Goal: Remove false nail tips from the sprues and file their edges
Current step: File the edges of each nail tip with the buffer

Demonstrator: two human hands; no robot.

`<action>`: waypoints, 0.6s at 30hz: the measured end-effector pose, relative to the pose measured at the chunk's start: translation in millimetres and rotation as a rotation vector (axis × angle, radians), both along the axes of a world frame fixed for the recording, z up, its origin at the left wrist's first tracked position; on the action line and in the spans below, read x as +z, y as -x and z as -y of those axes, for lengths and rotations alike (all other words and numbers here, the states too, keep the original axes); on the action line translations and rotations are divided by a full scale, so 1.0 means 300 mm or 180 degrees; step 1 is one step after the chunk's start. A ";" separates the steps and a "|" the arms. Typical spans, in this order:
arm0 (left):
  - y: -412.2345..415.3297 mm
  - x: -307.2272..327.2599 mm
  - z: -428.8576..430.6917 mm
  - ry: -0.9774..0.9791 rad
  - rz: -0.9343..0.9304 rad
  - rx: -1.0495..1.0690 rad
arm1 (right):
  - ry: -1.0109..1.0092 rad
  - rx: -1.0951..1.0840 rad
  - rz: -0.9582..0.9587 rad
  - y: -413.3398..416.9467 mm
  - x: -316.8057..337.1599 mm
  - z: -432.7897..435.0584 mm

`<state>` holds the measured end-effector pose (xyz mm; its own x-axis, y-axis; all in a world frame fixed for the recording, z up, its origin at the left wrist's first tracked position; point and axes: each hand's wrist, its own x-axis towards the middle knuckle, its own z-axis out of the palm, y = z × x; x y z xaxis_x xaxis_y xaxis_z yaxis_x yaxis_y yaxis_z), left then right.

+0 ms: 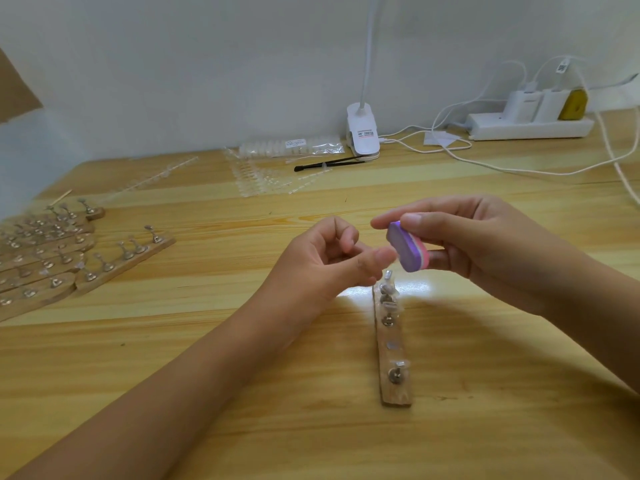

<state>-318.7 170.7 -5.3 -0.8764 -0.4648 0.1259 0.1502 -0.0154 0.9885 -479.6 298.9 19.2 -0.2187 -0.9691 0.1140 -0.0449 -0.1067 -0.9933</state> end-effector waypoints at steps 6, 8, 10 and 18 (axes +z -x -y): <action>-0.003 0.007 -0.007 -0.0130 -0.0074 -0.0105 | -0.0045 0.0138 -0.0084 -0.006 -0.005 0.000; -0.004 0.005 -0.010 0.0002 -0.0004 -0.0142 | 0.0016 0.0009 -0.0115 -0.007 -0.013 0.002; -0.003 0.004 -0.012 0.0028 0.0004 -0.0136 | 0.0094 -0.0079 -0.0128 -0.012 -0.018 0.002; -0.005 0.007 -0.024 0.0295 -0.0002 -0.0251 | 0.0190 -0.0195 -0.0448 -0.020 -0.012 -0.002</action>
<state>-317.2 177.8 -3.3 -0.9097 -0.3808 0.1657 0.1527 0.0643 0.9862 -473.6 299.3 15.7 -0.2549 -0.9450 0.2048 -0.1914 -0.1583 -0.9687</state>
